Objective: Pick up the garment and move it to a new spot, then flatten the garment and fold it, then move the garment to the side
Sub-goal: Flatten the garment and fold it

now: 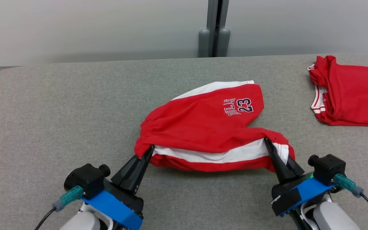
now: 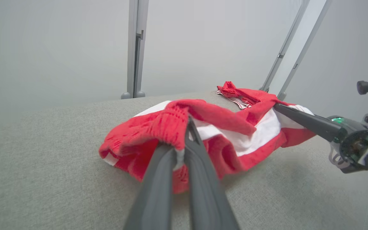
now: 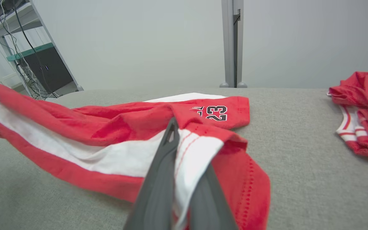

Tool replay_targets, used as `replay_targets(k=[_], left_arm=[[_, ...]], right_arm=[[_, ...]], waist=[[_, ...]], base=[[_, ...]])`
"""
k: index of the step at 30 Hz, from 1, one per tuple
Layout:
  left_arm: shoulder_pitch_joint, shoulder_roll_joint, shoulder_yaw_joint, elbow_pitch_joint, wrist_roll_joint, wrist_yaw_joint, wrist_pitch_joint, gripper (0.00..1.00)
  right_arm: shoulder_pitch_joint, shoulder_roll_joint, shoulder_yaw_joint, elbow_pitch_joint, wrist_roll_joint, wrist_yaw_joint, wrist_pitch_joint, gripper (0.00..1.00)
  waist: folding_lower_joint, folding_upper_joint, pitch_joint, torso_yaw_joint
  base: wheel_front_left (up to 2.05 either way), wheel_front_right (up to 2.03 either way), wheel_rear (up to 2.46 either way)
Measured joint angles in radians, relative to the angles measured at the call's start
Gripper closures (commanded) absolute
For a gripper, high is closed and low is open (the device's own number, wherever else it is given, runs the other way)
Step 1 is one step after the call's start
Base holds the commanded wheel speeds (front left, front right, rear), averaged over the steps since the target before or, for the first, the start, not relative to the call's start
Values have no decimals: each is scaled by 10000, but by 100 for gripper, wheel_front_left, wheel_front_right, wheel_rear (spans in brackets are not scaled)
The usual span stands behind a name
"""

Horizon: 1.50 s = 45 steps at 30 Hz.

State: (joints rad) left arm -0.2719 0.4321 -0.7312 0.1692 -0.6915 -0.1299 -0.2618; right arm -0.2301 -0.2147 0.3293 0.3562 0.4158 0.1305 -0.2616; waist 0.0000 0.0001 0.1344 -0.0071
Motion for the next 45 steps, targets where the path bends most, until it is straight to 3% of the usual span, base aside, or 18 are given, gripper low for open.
replay_targets(k=[9, 17, 23, 30, 37, 45], left_arm=[[-194, 192, 1070, -803, -351, 0, 2, 100], [-456, 71, 1126, -918, -305, -2, 2, 100], [-2703, 410, 1034, -453, -723, -2, 17, 100], [-6651, 759, 907, 708, -1442, -2, 476, 100], [-10437, 600, 236, 2194, -1689, -2, 685, 100], [-12383, 343, -637, 3104, -2063, -2, 142, 100]], right_arm=[[-346, -71, -706, -453, 380, 2, -6, 100], [-798, -117, -619, -370, 683, 0, -6, 100], [-3118, -357, -163, 102, 928, 0, 19, 100], [-7234, -240, 136, 1488, 1666, 0, 466, 100], [-10988, -102, 21, 3266, 2418, 0, 500, 100], [-12657, -155, 516, 4230, 2809, 0, 119, 100]], waist=[[0, 0, 40, -119], [0, 0, 247, -86], [0, 0, 904, -196], [2, 0, 2224, -520], [4, 0, 3360, -584], [2, 0, 3682, -464]], base=[[0, 0, 0], [0, 0, 0], [0, 0, 0], [0, 0, 0], [0, 0, 0], [0, 0, 0]])
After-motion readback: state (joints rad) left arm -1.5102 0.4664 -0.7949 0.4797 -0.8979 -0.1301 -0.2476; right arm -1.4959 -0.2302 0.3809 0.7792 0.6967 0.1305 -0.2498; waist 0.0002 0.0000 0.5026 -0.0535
